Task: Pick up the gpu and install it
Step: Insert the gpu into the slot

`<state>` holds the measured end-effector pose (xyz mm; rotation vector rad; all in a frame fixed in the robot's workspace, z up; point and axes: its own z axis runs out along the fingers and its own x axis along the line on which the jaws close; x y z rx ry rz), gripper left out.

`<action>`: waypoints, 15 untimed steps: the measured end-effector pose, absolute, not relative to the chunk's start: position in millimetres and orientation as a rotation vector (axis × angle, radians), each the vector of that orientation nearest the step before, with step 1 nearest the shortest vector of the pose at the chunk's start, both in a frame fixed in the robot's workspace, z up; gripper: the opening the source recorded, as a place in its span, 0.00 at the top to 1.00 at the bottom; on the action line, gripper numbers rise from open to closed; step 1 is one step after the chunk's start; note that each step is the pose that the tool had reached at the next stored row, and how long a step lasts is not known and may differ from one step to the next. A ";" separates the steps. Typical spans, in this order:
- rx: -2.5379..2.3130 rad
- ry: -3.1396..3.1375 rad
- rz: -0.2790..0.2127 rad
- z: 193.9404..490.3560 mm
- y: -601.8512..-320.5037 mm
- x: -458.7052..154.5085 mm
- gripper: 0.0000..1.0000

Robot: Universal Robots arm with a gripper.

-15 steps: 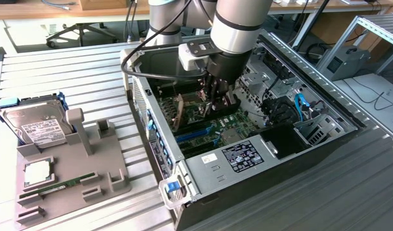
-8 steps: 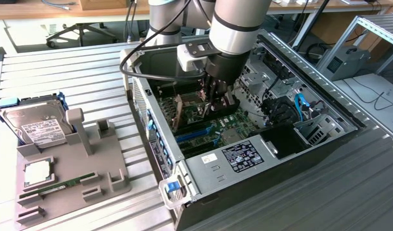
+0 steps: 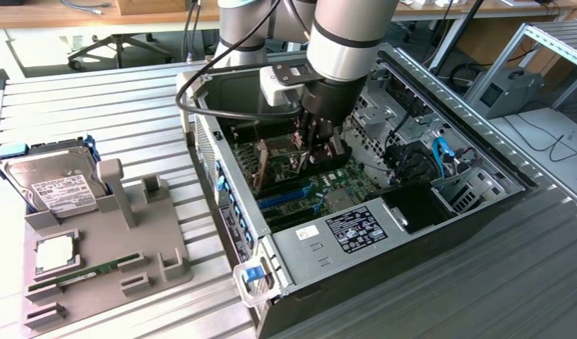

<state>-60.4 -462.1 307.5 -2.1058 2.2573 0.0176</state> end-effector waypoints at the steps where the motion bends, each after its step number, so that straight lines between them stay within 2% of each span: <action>1: -2.106 2.257 0.018 307.3 -462.1 -60.4 0.73; 15: -2.106 2.257 0.018 303.6 -462.1 -60.4 0.73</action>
